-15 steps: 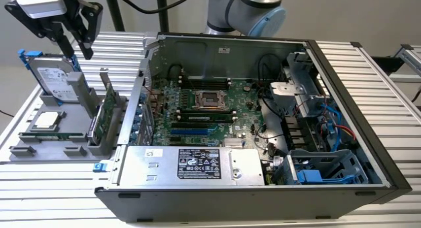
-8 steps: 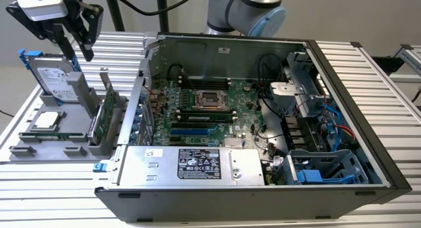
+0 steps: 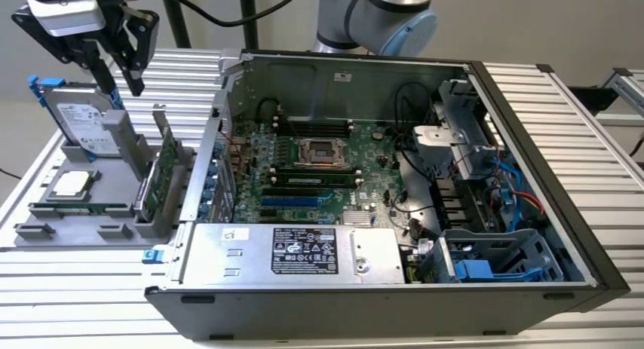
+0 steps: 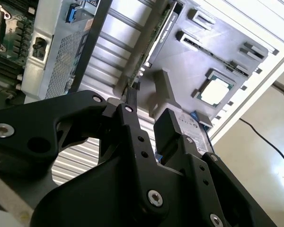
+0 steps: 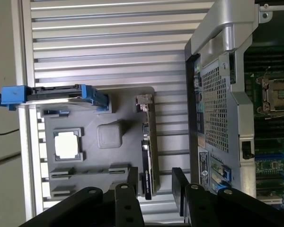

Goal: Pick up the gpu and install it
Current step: 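Pick up the gpu and move the gpu toward the slot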

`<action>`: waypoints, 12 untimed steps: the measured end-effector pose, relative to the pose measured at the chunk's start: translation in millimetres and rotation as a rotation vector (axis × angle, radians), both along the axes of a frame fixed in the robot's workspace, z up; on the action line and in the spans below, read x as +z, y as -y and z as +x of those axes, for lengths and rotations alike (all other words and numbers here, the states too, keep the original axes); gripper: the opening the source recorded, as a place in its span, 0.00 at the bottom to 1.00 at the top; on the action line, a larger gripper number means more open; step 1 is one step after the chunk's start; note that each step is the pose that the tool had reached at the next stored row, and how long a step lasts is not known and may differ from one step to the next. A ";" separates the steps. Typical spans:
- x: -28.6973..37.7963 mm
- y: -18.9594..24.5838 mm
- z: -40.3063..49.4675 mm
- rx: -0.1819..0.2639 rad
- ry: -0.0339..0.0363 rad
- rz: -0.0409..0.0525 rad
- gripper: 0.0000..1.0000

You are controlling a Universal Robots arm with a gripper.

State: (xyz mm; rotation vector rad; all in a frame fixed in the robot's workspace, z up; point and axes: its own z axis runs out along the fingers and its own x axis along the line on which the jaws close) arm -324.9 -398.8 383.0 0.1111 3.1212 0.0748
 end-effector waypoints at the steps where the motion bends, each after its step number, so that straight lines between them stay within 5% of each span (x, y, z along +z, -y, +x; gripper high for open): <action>1: -0.1 0.0 0.0 0.000 0.0000 0.0000 1.00; 12: -2.4 0.0 0.0 0.000 0.0001 0.0001 1.00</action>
